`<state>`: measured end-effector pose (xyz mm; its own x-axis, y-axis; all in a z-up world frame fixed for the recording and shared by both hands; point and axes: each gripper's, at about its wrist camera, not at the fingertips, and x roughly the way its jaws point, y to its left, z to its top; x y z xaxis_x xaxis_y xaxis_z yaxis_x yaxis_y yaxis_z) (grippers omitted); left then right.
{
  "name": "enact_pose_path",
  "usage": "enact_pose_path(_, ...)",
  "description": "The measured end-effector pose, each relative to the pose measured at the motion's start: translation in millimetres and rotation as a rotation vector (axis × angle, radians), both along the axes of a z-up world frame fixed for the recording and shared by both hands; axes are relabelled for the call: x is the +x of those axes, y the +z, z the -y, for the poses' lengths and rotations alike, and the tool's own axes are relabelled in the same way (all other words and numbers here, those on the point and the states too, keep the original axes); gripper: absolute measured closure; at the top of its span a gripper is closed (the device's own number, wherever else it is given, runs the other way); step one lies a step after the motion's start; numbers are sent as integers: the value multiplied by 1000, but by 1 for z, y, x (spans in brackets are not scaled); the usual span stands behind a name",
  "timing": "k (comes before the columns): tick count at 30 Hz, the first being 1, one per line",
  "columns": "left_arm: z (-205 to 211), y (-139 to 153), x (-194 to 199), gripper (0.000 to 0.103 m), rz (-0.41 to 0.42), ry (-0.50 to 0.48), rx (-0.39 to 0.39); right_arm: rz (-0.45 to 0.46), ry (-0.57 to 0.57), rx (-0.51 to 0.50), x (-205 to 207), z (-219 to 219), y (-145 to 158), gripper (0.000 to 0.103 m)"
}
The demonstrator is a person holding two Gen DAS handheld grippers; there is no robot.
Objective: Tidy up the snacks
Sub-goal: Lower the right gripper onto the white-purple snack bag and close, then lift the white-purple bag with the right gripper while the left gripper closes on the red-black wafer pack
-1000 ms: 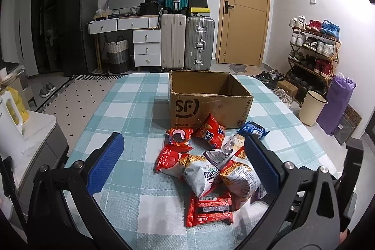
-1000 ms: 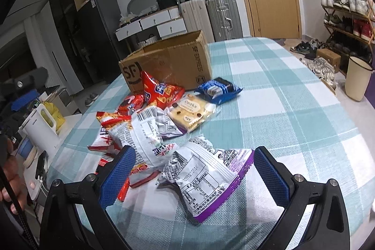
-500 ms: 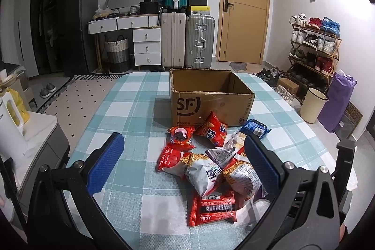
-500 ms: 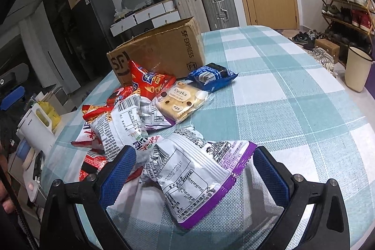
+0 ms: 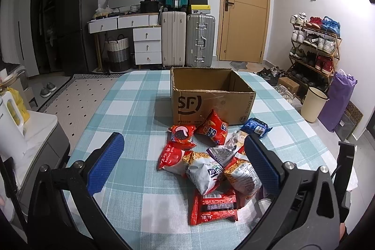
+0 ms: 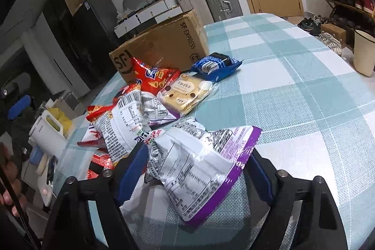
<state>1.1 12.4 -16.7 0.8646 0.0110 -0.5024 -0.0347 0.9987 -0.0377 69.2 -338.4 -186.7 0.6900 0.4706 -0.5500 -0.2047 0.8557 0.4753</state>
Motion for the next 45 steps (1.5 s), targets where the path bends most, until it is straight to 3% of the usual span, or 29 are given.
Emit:
enact_pose_path(5,0,-1,0,1,0,-1,2,-6,12,27,-1,2,0,36)
enact_pose_path(7,-1,-2,0,1,-1,-1,3,-10,18,12,-4,3,-2,46)
enact_pose_path(12,-1,-4,0,1,-3,0,3,1,27,-20,-11,4,-1,58)
enact_pose_path(31,1,-16,-6,1,-21,-5,3,39,17,-56,-26,14,12,59)
enact_pose_path(45,3,-32,4,1,-96,-71,-5,54,12,-45,-29,16,18,59)
